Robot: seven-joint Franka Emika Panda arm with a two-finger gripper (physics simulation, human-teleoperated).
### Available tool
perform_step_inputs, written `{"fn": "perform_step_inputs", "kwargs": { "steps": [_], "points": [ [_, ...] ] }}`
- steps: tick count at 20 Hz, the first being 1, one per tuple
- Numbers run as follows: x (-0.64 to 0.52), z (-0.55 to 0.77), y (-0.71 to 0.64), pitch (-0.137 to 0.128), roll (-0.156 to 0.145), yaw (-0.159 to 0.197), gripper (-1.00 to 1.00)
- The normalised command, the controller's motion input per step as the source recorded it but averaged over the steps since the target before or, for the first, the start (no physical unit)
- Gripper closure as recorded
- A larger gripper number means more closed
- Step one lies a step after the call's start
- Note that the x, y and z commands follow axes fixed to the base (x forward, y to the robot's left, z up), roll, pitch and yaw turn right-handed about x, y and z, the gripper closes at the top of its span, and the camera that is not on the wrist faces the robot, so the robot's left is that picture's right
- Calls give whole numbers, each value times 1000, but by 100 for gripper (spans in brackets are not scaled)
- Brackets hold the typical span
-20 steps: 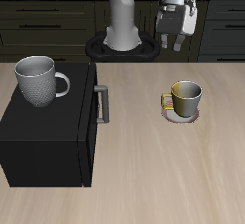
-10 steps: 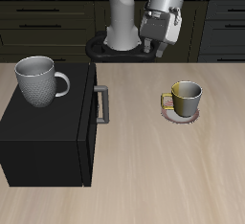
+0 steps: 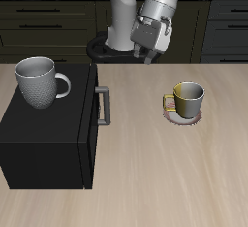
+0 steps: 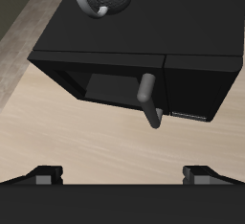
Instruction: Open the microwave
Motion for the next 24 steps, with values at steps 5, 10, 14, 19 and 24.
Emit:
{"fn": "perform_step_inputs", "kwargs": {
  "steps": [5,10,14,19,24],
  "points": [
    [-105,-275,-198,41,-70,-4,-100],
    [-26,-430,-2,50,-4,9,-100],
    [-57,-318,-57,51,-22,-1,-100],
    [17,-61,-136,-3,-26,21,-100],
    [84,-67,-217,30,-38,7,-100]
  ]
}}
